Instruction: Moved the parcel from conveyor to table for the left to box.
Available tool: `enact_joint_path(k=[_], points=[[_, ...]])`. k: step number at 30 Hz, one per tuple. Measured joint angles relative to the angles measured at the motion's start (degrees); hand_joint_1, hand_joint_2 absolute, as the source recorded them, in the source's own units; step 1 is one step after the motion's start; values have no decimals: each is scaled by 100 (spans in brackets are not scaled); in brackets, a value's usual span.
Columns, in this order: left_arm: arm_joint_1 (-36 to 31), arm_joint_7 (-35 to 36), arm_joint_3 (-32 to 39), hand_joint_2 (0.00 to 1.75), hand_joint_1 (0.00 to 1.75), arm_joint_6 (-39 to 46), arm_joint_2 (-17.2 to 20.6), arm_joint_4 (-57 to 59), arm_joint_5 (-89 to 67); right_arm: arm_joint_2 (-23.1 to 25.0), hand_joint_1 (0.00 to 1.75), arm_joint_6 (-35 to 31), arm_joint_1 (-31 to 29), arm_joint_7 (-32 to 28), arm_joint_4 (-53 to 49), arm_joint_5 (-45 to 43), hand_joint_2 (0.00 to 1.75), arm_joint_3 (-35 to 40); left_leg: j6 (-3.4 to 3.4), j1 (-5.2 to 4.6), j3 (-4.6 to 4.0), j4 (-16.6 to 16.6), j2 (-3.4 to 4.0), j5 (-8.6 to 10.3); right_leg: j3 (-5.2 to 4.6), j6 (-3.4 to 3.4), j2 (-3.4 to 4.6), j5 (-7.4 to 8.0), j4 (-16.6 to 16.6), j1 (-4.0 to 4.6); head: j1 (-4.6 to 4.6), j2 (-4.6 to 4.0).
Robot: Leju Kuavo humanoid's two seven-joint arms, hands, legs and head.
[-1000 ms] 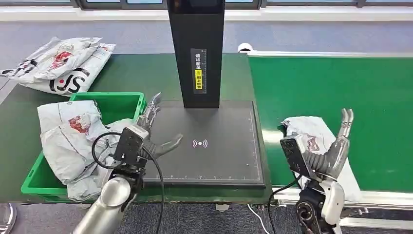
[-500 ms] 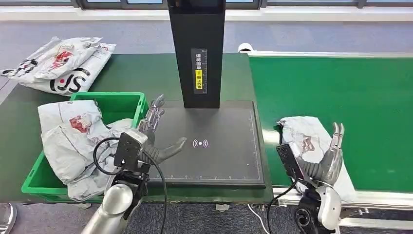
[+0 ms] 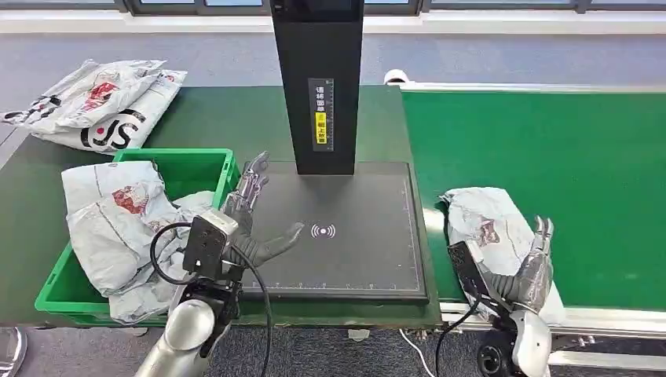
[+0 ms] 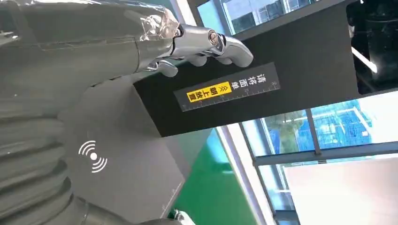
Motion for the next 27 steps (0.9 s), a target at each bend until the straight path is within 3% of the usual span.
enact_joint_path(k=[2, 5, 6, 8, 10, 27], points=[[2, 0, 0, 175, 0, 0, -11, 0, 0, 0, 0, 92, 8, 90, 28, 45, 175, -28, 0, 0, 0, 0, 0, 0, 0, 0, 0, 0, 0, 0, 0, 0], [7, 11, 0, 175, 0, -13, -11, -26, 2, -7, 0, 971, -96, 1135, 517, 389, 175, -282, 5, 2, 2, 0, -3, -3, 6, 4, -4, -3, -2, 1, 0, 0], [17, 18, 0, 175, 0, -28, -11, -46, 2, -31, 0, 858, -149, 1171, 846, 347, 175, -398, 6, 2, 1, 0, -11, -2, 8, 8, -11, -5, -1, -2, 0, 0], [34, 35, 0, 175, 0, -42, -9, -90, 13, -114, 0, 124, -297, 657, 1768, 273, 175, -694, 7, 0, -5, 0, -20, -1, 9, 9, -24, -4, -1, -6, 0, -2], [43, 39, 0, 175, 0, -42, -9, -107, 13, -159, 0, -144, -419, 505, 2254, 275, 175, -837, 7, 0, -2, 1, -19, -1, 9, 9, -20, -3, -1, -5, 0, 0], [79, 44, 0, 175, 0, -37, -4, -166, 13, -203, 0, 324, -877, 651, 3440, 400, 175, -1130, 7, 1, 6, 1, -16, -1, 16, 9, -17, -5, -2, -3, 0, 0]])
